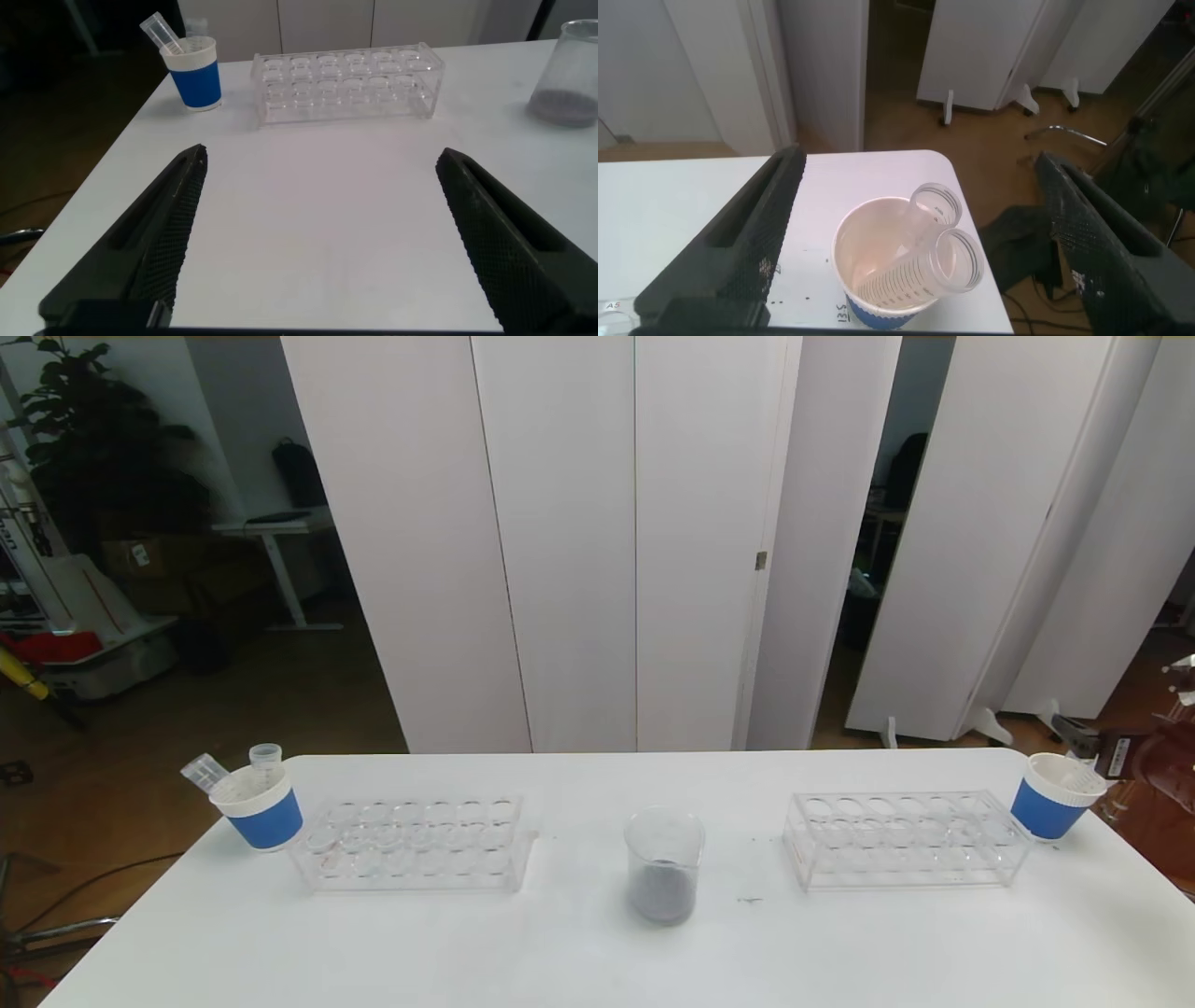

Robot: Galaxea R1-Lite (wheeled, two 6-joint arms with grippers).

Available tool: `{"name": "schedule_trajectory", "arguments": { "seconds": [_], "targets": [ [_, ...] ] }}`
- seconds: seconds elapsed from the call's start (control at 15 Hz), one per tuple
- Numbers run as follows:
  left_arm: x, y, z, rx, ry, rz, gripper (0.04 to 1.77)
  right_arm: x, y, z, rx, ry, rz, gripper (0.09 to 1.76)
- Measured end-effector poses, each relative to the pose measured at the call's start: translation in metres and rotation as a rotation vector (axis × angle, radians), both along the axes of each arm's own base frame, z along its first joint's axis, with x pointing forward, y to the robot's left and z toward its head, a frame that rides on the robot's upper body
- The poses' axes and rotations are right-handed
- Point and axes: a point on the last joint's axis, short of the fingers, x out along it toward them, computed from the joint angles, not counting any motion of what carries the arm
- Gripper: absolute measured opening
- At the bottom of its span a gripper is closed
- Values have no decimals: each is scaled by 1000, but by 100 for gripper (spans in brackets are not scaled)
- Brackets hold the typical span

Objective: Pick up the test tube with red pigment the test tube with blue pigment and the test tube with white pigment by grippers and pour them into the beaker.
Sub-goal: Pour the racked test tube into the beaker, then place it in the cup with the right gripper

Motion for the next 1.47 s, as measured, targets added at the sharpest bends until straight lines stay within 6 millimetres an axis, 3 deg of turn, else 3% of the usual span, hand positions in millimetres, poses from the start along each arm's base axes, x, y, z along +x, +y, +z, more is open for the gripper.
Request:
{"name": "schedule_trajectory", "arguments": {
  "seconds": [0.33,0.6,0.93,1.2,1.47],
  "targets": [
    [0,0,0,0,0,0,175,-16,7,55,-18,-43,8,175],
    [0,0,0,0,0,0,175,-57,25,109,-10,-41,37,175],
    [0,0,0,0,1,0,175,-132,69,162,-35,-110,111,175],
    [0,0,0,0,1,0,175,-199,110,178,-31,-122,204,175],
    [0,0,0,0,0,0,175,-283,136,173,-45,-179,271,175]
  ]
}}
